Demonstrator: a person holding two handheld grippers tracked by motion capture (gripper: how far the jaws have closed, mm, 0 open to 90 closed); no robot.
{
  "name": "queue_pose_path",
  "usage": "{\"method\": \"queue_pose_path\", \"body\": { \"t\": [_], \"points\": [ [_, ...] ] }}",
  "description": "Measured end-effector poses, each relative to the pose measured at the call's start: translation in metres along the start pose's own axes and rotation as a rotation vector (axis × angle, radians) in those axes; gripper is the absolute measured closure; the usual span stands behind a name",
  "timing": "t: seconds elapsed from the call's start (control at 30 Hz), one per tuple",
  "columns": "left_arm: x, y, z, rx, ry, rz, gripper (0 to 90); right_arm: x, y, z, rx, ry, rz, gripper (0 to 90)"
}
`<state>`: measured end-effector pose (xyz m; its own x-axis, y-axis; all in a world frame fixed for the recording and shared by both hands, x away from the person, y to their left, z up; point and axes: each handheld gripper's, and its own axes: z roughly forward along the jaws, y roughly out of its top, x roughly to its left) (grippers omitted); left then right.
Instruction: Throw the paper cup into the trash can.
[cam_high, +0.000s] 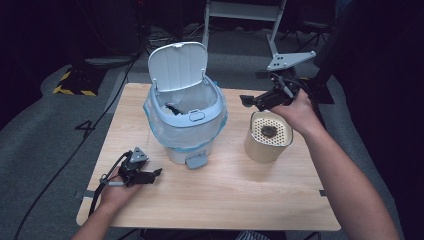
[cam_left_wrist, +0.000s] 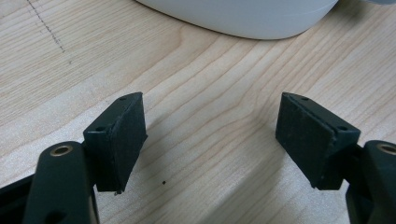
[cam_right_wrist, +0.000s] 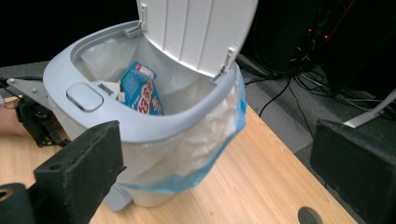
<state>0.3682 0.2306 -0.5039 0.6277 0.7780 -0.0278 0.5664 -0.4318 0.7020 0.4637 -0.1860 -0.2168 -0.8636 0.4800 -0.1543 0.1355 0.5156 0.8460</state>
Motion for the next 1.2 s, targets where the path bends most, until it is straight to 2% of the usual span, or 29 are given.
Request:
{"method": "queue_pose_path", "body": {
  "t": [0.1, 0.13, 0.3, 0.33, 0.47, 0.57, 0.6, 0.63, 0.67, 0.73, 0.8, 0.83, 0.9, 1.13, 1.17, 1.2],
  "points": [
    [0.0, 0.0, 0.0, 0.001, -0.002, -0.003, 24.8, -0.001, -0.006, -0.007, 0.0, -0.007, 0.008, 3.0],
    [0.0, 0.0, 0.0, 0.0, -0.003, 0.004, 25.0, -0.002, -0.012, -0.013, 0.004, -0.013, 0.018, 3.5],
    [0.005, -0.002, -0.003, 0.003, -0.014, 0.033, 25.3, -0.001, -0.025, -0.023, 0.02, -0.017, 0.026, 3.5],
    [0.004, -0.003, -0.003, 0.0, -0.011, 0.025, 25.4, 0.001, -0.034, -0.03, 0.027, -0.025, 0.029, 3.5],
    [0.003, -0.004, -0.005, -0.001, 0.012, 0.013, 25.5, 0.003, -0.05, -0.046, 0.035, -0.04, 0.037, 4.3],
    [0.002, -0.005, -0.005, 0.002, 0.009, 0.004, 24.8, 0.004, -0.059, -0.055, 0.037, -0.041, 0.044, 5.6],
    [0.002, -0.005, -0.005, 0.001, 0.008, 0.002, 24.7, 0.005, -0.071, -0.064, 0.041, -0.051, 0.054, 7.0],
    [0.002, -0.005, -0.005, 0.001, 0.008, 0.002, 24.6, 0.005, -0.071, -0.064, 0.041, -0.051, 0.054, 7.0],
    [0.002, -0.005, -0.005, 0.001, 0.007, 0.001, 24.5, 0.005, -0.083, -0.069, 0.044, -0.051, 0.072, 10.5],
    [0.003, -0.005, -0.005, 0.005, 0.011, -0.005, 23.5, 0.005, -0.095, -0.073, 0.049, -0.04, 0.092, 16.8],
    [0.003, -0.004, -0.004, 0.008, 0.02, -0.012, 21.8, 0.005, -0.1, -0.074, 0.05, -0.043, 0.095, 16.7],
    [0.003, -0.004, -0.004, 0.01, 0.021, -0.02, 18.3, 0.005, -0.113, -0.077, 0.057, -0.066, 0.119, 16.7],
    [0.004, -0.003, -0.003, 0.019, 0.031, -0.018, 15.7, 0.005, -0.126, -0.079, 0.047, -0.072, 0.138, 16.7],
    [0.004, -0.004, -0.004, 0.018, 0.033, -0.014, 16.2, 0.009, -0.164, -0.08, 0.031, -0.104, 0.175, 16.7],
    [0.004, -0.004, -0.004, 0.018, 0.033, -0.014, 16.2, 0.009, -0.164, -0.08, 0.031, -0.104, 0.175, 16.7],
    [0.004, -0.005, -0.005, 0.021, 0.029, -0.014, 16.2, 0.012, -0.176, -0.08, 0.033, -0.114, 0.179, 16.7]
  ]
}}
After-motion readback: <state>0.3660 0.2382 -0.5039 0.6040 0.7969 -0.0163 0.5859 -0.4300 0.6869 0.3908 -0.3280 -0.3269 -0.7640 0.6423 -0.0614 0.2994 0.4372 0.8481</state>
